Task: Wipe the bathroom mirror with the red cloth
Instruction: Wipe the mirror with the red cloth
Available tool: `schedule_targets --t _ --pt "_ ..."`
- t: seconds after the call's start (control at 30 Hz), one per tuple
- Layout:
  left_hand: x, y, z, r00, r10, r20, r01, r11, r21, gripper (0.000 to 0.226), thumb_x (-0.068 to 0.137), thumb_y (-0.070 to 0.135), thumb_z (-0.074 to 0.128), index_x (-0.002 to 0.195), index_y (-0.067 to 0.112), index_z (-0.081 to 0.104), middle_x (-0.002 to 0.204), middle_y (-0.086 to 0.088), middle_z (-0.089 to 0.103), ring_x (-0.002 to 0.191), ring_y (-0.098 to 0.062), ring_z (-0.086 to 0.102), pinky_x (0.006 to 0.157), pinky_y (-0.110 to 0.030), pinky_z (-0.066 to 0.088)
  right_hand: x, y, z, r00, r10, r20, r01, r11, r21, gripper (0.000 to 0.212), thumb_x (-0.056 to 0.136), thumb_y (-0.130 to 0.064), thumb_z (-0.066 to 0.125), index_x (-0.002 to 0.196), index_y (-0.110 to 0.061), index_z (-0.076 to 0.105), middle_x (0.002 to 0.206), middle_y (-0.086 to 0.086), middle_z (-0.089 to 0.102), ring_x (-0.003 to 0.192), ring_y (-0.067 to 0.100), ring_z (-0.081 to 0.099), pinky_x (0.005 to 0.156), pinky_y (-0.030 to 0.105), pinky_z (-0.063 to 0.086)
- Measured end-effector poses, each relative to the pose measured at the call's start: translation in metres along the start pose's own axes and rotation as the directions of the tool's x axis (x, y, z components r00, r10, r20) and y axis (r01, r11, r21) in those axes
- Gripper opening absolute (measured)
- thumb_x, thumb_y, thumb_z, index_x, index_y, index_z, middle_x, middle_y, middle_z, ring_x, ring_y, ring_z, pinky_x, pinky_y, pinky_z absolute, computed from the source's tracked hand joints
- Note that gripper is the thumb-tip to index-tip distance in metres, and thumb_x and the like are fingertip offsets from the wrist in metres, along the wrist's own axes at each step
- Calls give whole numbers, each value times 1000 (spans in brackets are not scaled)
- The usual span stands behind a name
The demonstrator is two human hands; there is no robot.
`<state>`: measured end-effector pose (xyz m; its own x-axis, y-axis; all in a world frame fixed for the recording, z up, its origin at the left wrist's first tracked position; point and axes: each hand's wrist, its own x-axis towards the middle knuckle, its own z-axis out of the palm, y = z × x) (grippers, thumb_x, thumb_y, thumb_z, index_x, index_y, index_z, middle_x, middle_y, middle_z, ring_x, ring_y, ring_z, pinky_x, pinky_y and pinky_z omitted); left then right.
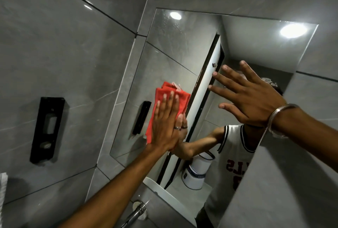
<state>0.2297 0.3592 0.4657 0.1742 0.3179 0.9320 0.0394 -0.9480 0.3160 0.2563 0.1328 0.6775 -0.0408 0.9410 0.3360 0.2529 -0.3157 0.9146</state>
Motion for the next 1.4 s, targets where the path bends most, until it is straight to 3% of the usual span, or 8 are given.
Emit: schedule_targets --t 0.13,0.27,0.6,0.87,1.03,1.23,1.33,1.4 --pt "57 47 -9 1000 12 1 -12 1000 5 64 106 46 7 163 20 -6 174 -9 0 160 -20 -12 129 -39 -16 -16 9 -2 996 67 -57 -68 998 -6 70 102 -59 20 157 -22 44 165 17 37 157 41 25 126 68 19" --pt "77 86 -17 999 47 11 -47 999 24 71 104 48 -5 164 12 9 173 -14 7 161 -32 4 129 -48 -7 -41 20 2 987 142 -81 -143 990 -9 70 101 -58 25 157 -20 42 166 19 34 157 42 26 122 70 24" --pt "-94 73 20 969 240 58 -240 971 -3 75 104 38 38 164 25 -5 173 1 -12 162 -26 -4 130 -53 -4 -67 -28 30 969 237 -76 -236 972 21 74 104 -61 20 165 -20 27 175 16 16 163 40 9 127 68 13" --pt "-153 -71 2 976 -186 112 187 982 0 62 106 51 12 164 31 3 174 3 -1 162 -24 1 130 -58 0 -103 -82 60 974 195 -112 -190 980 52 76 104 -62 22 167 -20 18 176 16 9 162 41 7 125 68 15" --pt "-145 -140 -12 830 -557 15 553 819 -155 81 99 67 19 164 17 16 173 -7 8 162 -29 6 129 -59 12 -102 -84 67 970 210 -121 -202 977 70 80 103 -66 22 168 -21 12 177 15 2 163 39 1 128 65 8" --pt "-148 -137 5 813 -578 -70 561 810 -169 71 102 45 20 160 5 27 170 -16 20 160 -35 12 131 -44 5 -99 -86 57 975 220 -34 -217 973 84 82 102 -70 17 168 -22 10 177 15 4 163 39 2 129 64 3" --pt "-161 -111 14 830 -553 -72 532 824 -193 63 106 42 21 163 16 22 173 -6 14 160 -20 2 131 -53 3 -97 -87 53 977 210 -19 -208 974 95 82 102 -71 11 168 -23 9 176 14 6 163 39 5 128 63 2" --pt "-174 -81 19 872 -486 -57 467 862 -196 59 107 36 22 163 16 21 173 -4 13 162 -26 3 129 -59 5 -97 -87 53 979 204 -26 -200 974 104 82 102 -71 6 168 -23 9 176 14 7 163 40 7 128 63 3"
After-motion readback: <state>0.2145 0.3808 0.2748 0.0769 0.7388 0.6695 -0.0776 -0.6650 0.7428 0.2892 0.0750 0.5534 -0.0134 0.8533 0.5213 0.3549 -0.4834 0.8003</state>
